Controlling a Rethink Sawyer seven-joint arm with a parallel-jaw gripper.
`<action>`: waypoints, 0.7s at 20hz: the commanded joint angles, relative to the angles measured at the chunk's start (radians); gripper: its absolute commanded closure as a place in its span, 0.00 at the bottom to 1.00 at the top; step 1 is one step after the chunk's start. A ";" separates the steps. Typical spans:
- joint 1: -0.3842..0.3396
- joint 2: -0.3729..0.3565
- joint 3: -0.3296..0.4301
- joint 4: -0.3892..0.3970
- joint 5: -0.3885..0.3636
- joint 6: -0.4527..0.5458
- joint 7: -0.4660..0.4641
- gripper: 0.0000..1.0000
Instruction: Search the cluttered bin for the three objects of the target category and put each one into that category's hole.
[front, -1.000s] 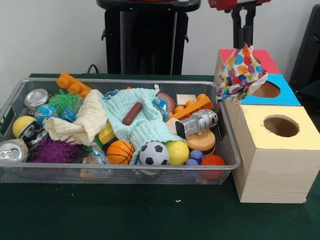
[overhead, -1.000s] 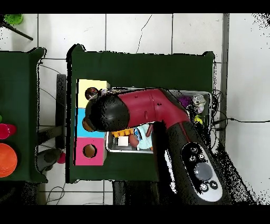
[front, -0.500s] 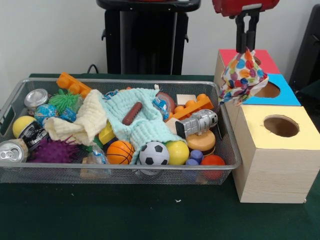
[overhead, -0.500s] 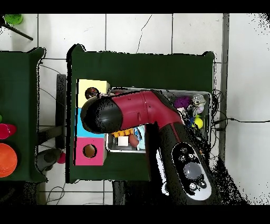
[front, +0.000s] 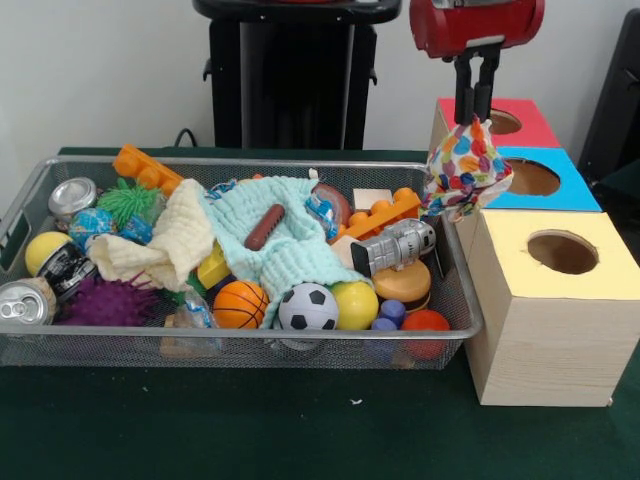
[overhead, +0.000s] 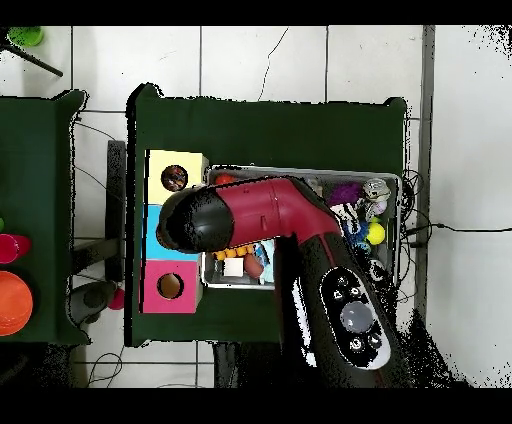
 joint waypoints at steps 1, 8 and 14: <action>0.038 0.006 -0.074 -0.016 0.025 -0.013 0.201 1.00; 0.091 -0.023 -0.104 -0.068 0.062 0.085 0.206 1.00; 0.126 -0.026 -0.134 -0.095 0.084 0.111 0.215 1.00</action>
